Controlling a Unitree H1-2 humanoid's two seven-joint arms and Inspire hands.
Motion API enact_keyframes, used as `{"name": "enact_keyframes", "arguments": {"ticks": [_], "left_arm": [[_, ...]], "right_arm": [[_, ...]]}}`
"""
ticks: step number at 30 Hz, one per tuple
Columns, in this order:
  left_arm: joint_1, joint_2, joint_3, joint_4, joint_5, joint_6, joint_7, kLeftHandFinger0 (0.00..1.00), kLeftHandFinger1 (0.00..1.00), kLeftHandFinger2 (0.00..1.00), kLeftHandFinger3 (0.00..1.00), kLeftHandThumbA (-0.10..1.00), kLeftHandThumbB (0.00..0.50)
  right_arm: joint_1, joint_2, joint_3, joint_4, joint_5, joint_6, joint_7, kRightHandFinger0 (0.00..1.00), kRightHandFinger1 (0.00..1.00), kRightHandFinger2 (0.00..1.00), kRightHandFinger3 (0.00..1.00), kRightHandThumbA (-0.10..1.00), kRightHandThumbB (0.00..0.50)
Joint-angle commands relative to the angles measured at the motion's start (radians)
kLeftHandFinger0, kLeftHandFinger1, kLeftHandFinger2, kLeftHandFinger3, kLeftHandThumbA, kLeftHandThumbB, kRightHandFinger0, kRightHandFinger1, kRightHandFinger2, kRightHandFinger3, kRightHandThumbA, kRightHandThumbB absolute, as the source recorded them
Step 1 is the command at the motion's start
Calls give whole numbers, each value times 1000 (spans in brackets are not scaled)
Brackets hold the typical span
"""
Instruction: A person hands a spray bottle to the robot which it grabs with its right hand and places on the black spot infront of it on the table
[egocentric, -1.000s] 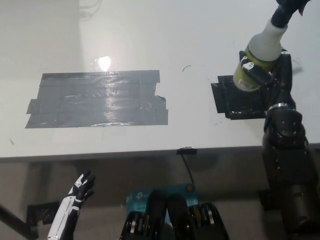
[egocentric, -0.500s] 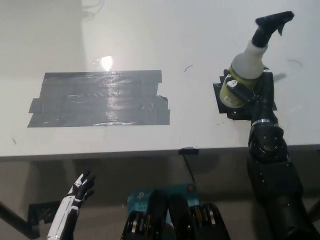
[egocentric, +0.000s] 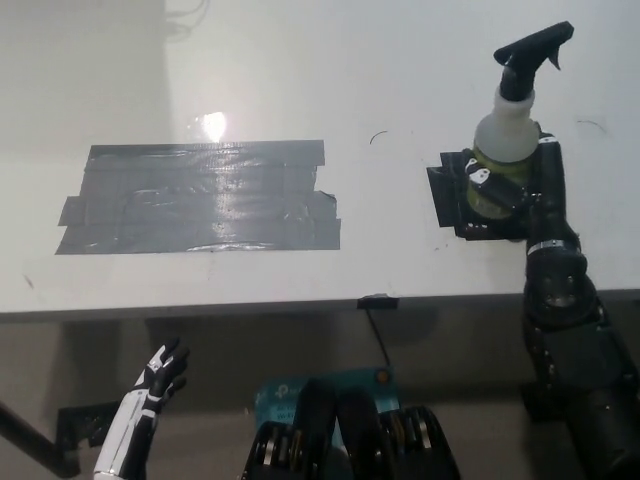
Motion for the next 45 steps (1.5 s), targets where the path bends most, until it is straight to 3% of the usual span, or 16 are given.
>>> {"name": "enact_keyframes", "arguments": {"ticks": [1,8,15,24,28,30,31,33,34,38,40,45], "left_arm": [[-8,6,5,-29,-6,-18,-7,1000,1000,1000,1000,1000,36],[-16,6,9,-35,-9,-1,-6,1000,1000,1000,1000,995,56],[-22,10,10,-20,-10,-33,-6,1000,1000,1000,1000,1000,28],[-28,9,18,-20,-19,-25,-7,1000,1000,1000,1000,992,8],[-36,10,19,-18,-13,-21,-6,1000,1000,1000,1000,987,14],[-43,11,21,-18,-13,-17,-7,1000,1000,1000,1000,991,25],[-43,11,21,-19,-10,-15,-7,1000,1000,1000,1000,993,24],[-45,9,21,-17,-10,-20,-6,1000,1000,1000,1000,994,15],[-47,9,20,-13,-8,-25,-5,1000,1000,1000,1000,1000,9],[-48,10,17,-13,0,-30,-5,1000,1000,1000,1000,1000,10],[-57,9,17,-9,-2,-25,-6,1000,1000,1000,1000,1000,6],[-56,4,11,-12,2,-10,-7,1000,1000,1000,1000,1000,11]], "right_arm": [[-37,-66,45,-16,68,-41,239,1000,1000,1000,1000,717,500],[-35,-80,20,-12,168,11,359,1000,1000,1000,1000,804,500],[4,-113,-2,-59,214,45,405,1000,1000,1000,1000,872,475],[106,-170,-77,-235,320,134,482,1000,1000,1000,1000,898,498],[179,-190,-122,-390,391,154,514,1000,1000,1000,1000,882,420],[206,-196,-144,-455,430,164,531,1000,1000,1000,1000,866,424],[242,-197,-158,-538,447,182,523,1000,1000,1000,1000,889,472],[306,-195,-181,-681,478,205,511,1000,1000,1000,1000,944,435],[326,-195,-187,-729,478,219,500,1000,1000,1000,1000,1000,452],[411,-189,-216,-916,511,220,476,1000,1000,1000,1000,1000,427],[447,-187,-219,-1011,516,234,464,1000,1000,1000,1000,1000,495],[572,-129,-142,-1253,522,264,460,1000,1000,1000,1000,1000,500]]}}
